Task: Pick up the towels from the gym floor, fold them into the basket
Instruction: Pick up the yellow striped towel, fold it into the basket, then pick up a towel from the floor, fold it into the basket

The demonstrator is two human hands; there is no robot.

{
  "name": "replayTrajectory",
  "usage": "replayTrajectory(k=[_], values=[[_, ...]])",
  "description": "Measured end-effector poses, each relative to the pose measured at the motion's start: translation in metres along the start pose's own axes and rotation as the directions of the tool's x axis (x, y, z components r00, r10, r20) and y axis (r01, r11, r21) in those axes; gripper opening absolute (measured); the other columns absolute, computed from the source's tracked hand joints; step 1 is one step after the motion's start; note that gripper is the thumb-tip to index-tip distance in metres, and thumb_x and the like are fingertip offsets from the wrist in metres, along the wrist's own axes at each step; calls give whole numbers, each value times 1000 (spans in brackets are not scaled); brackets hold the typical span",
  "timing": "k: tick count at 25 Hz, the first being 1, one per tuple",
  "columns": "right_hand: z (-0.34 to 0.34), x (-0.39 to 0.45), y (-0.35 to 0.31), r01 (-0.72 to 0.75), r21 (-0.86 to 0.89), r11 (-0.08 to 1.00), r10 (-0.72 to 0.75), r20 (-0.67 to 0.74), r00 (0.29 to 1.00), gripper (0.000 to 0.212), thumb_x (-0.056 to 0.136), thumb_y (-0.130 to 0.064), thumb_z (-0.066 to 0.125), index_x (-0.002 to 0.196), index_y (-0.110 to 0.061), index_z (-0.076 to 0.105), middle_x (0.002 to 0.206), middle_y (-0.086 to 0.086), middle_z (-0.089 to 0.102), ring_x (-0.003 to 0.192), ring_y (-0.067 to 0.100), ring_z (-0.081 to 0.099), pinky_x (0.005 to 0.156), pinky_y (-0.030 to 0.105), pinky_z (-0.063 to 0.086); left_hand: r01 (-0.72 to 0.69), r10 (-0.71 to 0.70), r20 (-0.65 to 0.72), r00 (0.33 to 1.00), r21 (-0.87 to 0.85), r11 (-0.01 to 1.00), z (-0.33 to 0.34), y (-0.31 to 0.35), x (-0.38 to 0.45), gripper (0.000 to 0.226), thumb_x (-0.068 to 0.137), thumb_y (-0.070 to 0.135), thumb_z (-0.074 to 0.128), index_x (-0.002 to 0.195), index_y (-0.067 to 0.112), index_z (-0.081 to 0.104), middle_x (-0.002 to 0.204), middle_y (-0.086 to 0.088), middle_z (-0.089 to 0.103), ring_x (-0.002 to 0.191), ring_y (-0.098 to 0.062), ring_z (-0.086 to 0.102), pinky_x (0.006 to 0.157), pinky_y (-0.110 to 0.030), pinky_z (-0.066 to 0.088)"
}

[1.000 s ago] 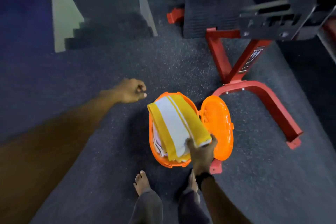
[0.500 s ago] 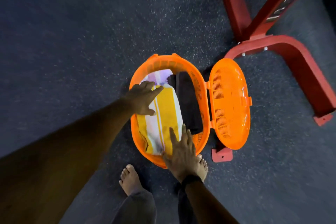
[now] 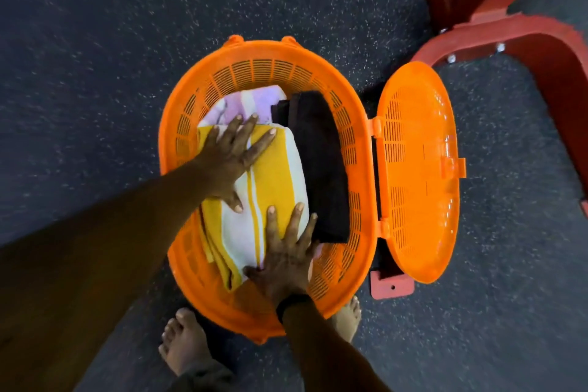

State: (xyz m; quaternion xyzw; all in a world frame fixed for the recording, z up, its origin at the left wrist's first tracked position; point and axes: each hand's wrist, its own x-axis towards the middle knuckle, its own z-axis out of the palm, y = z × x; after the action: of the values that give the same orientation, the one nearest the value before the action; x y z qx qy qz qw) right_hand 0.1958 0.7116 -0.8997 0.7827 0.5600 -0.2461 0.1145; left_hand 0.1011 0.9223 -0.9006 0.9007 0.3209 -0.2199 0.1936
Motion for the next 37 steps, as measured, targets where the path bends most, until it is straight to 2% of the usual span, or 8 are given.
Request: replayTrajectory(k=[3, 6, 8, 13, 17, 25, 30, 37], values=[[-31, -18, 7, 40, 118, 992, -55, 122, 991, 128, 63, -65, 71, 147, -38, -22, 158, 11, -22, 145, 45, -6, 105, 67, 23, 10, -10, 101, 995, -4, 1000, -18, 2, -18, 150, 53, 66, 79, 131, 37, -45, 154, -14, -29, 144, -40, -15, 113, -59, 11], [-99, -41, 17, 119, 142, 983, -125, 36, 991, 97, 73, -67, 51, 153, -33, 8, 161, 12, 8, 143, 39, 22, 107, 56, 35, -7, 3, 83, 997, 48, 999, -80, 3, -53, 134, 63, 67, 72, 138, 32, -34, 158, -18, -13, 146, -38, -3, 116, -50, 19], [-157, -45, 20, 145, 143, 979, -145, -8, 989, 90, 73, -64, 48, 151, -26, 24, 157, 11, 25, 140, 35, 33, 104, 50, 40, 33, -32, 17, 999, -34, 999, -137, 0, -84, 125, 69, 60, 72, 147, 27, -20, 159, -18, -3, 146, -36, 4, 116, -46, 19], [-375, -46, -8, 197, 211, 957, -163, -168, 972, 75, 79, -52, 58, 142, -16, 39, 143, 9, 44, 130, 31, 43, 97, 44, 43, 205, -230, -147, 962, -170, 964, -310, -4, -180, 106, 78, 55, 67, 153, 20, 2, 158, -15, 9, 145, -32, 10, 114, -42, 22], [-557, -77, -40, 232, 250, 940, -181, -212, 960, 72, 82, -52, 63, 142, -21, 38, 144, 3, 42, 132, 24, 43, 105, 38, 39, 247, -327, -248, 912, -304, 920, -446, -3, -278, 101, 77, 57, 66, 153, 22, 10, 156, -11, 15, 143, -29, 15, 115, -44, 25], [-888, -216, -106, 448, 207, 870, -336, -416, 845, 65, 81, -50, 68, 134, -16, 50, 140, 7, 52, 129, 22, 48, 107, 34, 38, 269, -527, -544, 653, -483, 833, -705, 15, -536, 92, 74, 53, 73, 148, 15, 32, 145, -13, 40, 135, -28, 36, 111, -32, 28], [-996, -280, -130, 549, 125, 826, -426, -499, 755, 75, 77, -56, 69, 137, -16, 47, 142, 7, 50, 129, 23, 48, 107, 37, 39, 321, -620, -615, 487, -535, 782, -780, 48, -660, 88, 73, 49, 76, 144, 13, 38, 139, -15, 48, 129, -27, 45, 105, -30, 35], [-1067, -346, -147, 705, 17, 709, -591, -530, 608, 82, 77, -58, 68, 142, -17, 40, 146, 8, 44, 133, 25, 43, 109, 42, 37, 340, -701, -655, 282, -615, 712, -801, 119, -748, 83, 75, 47, 76, 143, 14, 41, 145, -7, 46, 131, -23, 45, 105, -29, 35]])
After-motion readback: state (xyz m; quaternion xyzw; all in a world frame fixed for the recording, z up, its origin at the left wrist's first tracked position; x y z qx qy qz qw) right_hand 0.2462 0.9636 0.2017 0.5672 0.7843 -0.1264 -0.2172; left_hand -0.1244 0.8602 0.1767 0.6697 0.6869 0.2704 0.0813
